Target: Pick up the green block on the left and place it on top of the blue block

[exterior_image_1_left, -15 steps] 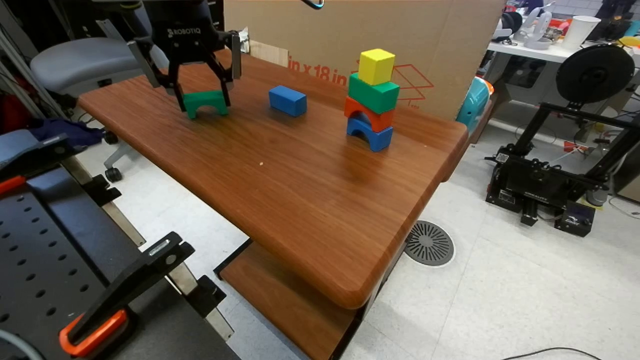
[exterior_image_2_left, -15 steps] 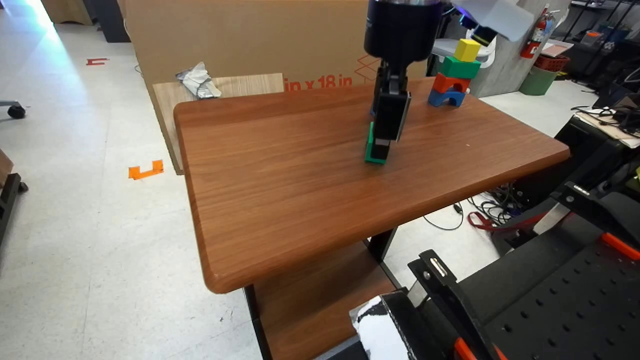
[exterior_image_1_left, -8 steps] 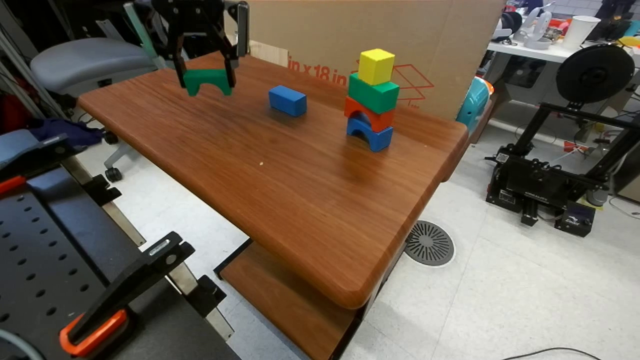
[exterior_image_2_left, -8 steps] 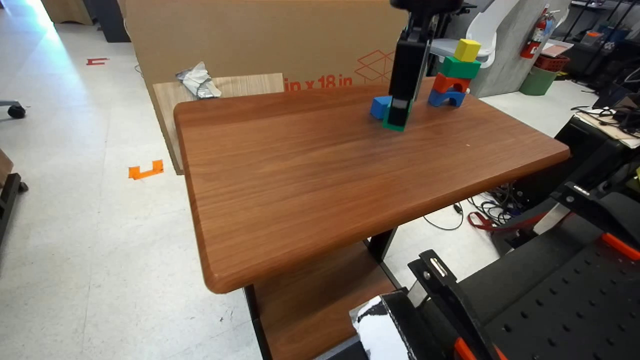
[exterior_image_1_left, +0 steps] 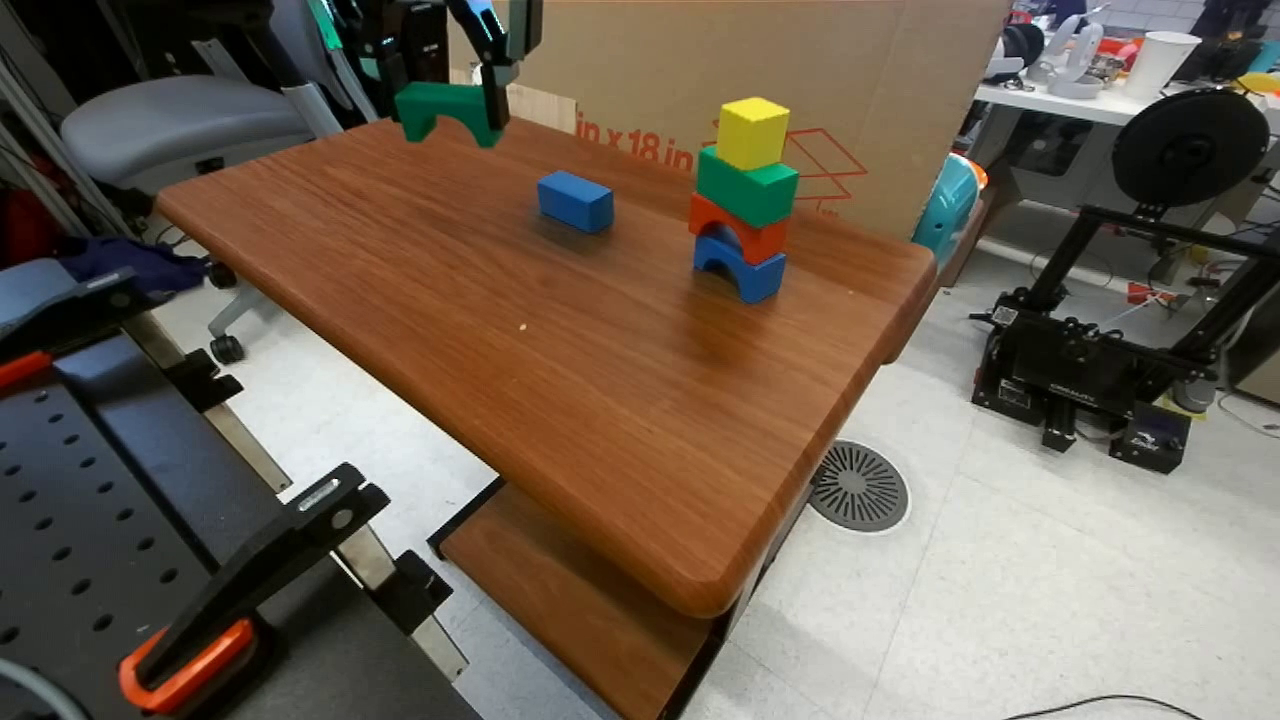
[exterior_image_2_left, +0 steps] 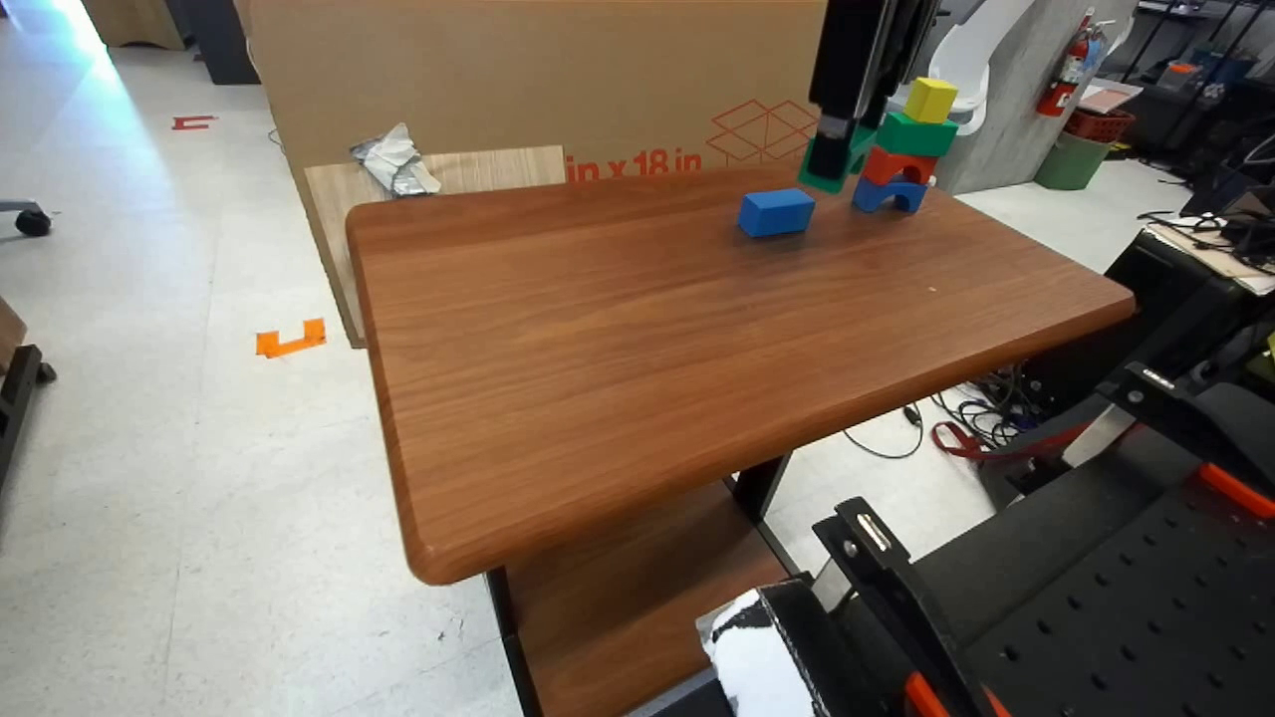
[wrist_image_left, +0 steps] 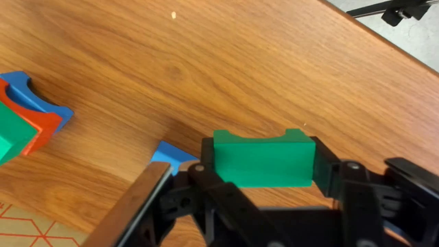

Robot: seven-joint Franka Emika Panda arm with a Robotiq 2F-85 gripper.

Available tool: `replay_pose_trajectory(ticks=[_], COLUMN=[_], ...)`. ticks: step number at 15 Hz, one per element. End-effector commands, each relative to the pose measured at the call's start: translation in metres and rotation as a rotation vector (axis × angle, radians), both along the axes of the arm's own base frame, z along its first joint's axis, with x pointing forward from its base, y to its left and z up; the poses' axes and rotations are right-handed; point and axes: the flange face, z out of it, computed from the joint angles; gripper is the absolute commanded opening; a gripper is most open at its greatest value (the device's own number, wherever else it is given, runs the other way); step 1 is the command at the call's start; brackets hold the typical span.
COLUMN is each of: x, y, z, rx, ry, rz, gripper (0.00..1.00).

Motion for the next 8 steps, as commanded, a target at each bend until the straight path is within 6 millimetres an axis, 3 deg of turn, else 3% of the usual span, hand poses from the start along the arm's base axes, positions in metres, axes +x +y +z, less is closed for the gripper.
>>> replay_pose_trajectory(ticks=[1, 8], x=[0.012, 0.037], y=[-0.009, -0.023], z=[-0.002, -0.012], rx=[0.000, -0.007], ry=[0.005, -0.001], rz=[-0.087, -0.175], gripper=[0.41, 0.41])
